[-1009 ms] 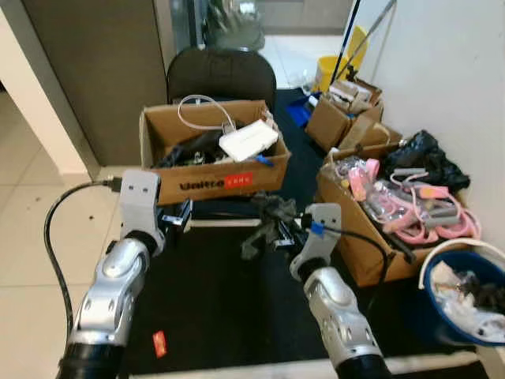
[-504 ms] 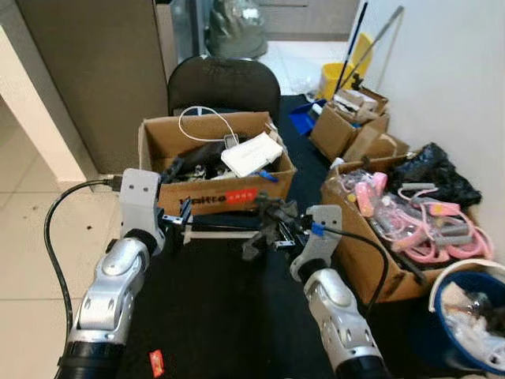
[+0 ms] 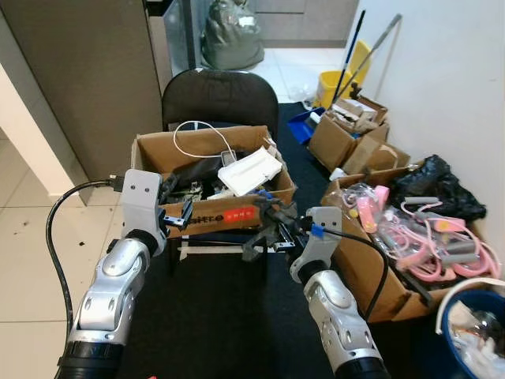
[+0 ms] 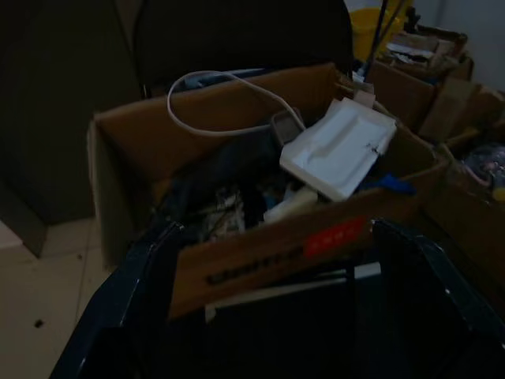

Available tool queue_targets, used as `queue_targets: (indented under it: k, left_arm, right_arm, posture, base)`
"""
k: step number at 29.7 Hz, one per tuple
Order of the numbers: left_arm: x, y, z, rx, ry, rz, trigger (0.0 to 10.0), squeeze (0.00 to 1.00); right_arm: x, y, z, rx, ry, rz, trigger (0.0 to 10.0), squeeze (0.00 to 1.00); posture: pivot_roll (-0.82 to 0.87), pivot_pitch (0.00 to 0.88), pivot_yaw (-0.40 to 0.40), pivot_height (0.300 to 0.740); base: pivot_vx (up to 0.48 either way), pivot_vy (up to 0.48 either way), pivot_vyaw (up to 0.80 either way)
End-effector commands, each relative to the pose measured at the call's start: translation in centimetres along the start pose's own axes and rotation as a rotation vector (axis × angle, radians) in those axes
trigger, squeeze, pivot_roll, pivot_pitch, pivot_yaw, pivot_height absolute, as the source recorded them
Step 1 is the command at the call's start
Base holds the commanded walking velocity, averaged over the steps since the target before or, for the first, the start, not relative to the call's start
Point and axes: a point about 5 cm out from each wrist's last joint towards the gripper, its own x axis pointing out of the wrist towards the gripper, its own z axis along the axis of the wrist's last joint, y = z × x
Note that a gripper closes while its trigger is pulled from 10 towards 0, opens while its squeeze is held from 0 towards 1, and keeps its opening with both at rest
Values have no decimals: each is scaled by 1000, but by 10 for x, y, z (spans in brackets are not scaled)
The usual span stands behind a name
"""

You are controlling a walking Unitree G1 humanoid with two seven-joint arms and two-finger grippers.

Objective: Picking trash to rubbish bin

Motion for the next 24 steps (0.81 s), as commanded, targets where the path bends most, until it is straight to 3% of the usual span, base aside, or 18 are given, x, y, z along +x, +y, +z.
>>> queue_targets:
  k: [1, 24]
  left_arm:
    - [-1, -1, -6, 3, 26, -10, 10000, 31]
    - [-1, -2, -5, 2, 22, -10, 10000, 27]
  right_arm:
    - [-2, -4, -1, 0, 4, -18, 10000, 0]
    - [-1, -2, 0, 5, 7, -1, 10000, 0]
  posture:
    - [15, 136, 10, 740]
    - [17, 141, 6, 740]
  base:
    - [458, 0, 0]
    - [479, 0, 0]
